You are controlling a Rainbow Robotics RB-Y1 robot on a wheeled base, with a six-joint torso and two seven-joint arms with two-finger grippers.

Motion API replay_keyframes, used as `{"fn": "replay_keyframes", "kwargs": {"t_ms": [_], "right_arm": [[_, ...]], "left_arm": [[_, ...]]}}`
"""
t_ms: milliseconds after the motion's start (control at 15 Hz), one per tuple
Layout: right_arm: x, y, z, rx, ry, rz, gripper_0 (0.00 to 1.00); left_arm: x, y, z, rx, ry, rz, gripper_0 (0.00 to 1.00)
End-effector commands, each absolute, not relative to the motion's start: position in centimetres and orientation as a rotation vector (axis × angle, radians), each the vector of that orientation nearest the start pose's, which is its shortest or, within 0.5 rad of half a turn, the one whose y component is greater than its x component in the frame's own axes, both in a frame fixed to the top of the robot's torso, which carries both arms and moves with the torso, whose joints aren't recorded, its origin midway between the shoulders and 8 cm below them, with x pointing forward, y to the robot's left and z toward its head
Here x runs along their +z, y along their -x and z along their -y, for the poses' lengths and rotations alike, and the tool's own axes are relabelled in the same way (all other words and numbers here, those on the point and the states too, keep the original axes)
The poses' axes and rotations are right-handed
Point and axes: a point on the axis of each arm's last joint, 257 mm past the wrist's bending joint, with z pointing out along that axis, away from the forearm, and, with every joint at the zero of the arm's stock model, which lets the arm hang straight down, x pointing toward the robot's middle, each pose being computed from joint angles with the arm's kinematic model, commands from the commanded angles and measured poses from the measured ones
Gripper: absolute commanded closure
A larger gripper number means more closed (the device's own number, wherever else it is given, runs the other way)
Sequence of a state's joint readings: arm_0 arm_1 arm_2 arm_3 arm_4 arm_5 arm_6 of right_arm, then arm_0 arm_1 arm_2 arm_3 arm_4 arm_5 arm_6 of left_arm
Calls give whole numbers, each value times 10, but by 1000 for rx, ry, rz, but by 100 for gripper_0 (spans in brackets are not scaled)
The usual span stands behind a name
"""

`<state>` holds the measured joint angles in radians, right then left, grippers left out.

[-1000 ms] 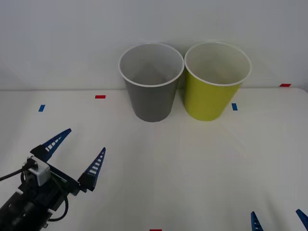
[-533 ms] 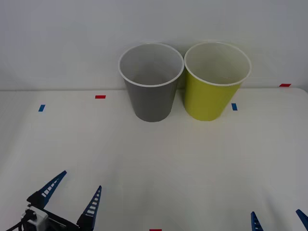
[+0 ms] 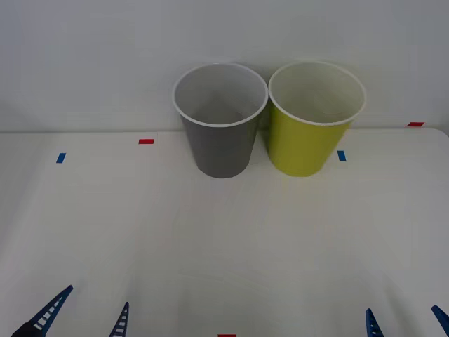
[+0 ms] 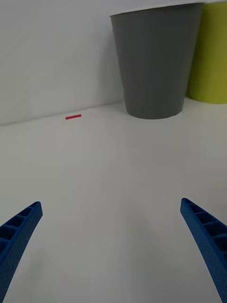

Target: Put cans in the gray bin and PET bottles in the light green bin.

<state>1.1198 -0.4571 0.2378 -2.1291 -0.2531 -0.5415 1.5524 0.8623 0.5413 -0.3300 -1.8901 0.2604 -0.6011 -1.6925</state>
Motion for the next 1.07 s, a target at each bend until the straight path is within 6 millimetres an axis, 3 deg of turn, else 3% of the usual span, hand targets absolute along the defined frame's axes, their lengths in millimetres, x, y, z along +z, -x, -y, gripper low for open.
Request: {"fn": "replay_keyframes", "kwargs": {"t_ms": [67,467,1067], "right_arm": [[-242,-213,269,81,5,-1646,0],[-242,-213,269,81,5,-1646,0],[-242,-213,269,81,5,-1646,0]], "left_arm": [[-296,-222,-254,-46,-219,-1646,0],[-305,-203,-261,-2,-181,-1687,0],[-305,-203,-261,2,-187,-1688,0]]}}
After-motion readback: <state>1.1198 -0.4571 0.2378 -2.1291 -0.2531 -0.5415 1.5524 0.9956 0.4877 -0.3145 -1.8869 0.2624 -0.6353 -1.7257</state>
